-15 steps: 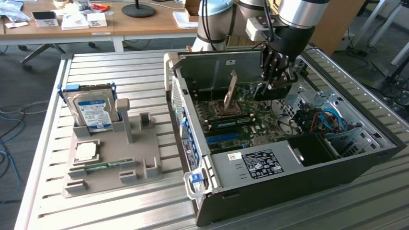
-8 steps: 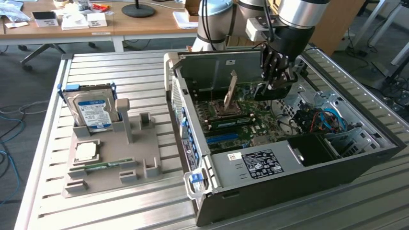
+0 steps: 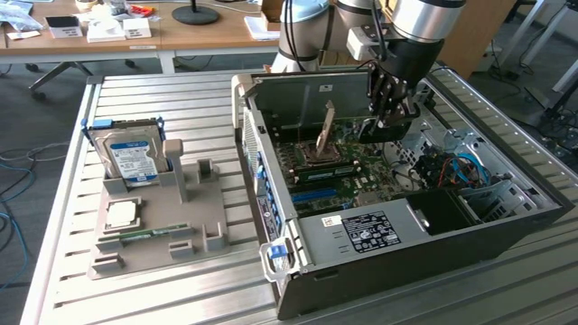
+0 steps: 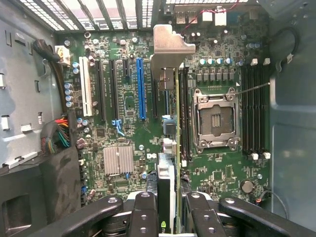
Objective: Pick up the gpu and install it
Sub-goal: 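Insert the gpu into the slot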
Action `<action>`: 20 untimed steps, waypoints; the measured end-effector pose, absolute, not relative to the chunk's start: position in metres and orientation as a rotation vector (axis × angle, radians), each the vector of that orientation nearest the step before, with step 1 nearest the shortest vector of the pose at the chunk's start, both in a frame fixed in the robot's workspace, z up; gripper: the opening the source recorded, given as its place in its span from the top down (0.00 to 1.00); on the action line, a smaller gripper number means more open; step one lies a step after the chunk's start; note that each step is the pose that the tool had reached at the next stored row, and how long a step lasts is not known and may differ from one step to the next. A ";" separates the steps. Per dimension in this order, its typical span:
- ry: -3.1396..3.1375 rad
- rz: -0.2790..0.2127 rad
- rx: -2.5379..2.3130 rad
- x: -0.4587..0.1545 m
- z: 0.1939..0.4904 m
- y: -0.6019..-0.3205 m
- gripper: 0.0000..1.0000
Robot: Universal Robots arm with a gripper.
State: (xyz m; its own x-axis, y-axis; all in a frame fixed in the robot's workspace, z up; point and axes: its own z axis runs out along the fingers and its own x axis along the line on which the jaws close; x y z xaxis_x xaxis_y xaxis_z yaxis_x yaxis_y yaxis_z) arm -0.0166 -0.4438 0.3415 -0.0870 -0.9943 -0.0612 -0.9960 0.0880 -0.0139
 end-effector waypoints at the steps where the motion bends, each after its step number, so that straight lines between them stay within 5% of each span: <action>1: 2.276 0.048 -2.085 -0.017 0.341 -0.444 0.73; 20: 2.276 0.048 -2.085 -0.021 0.341 -0.444 0.73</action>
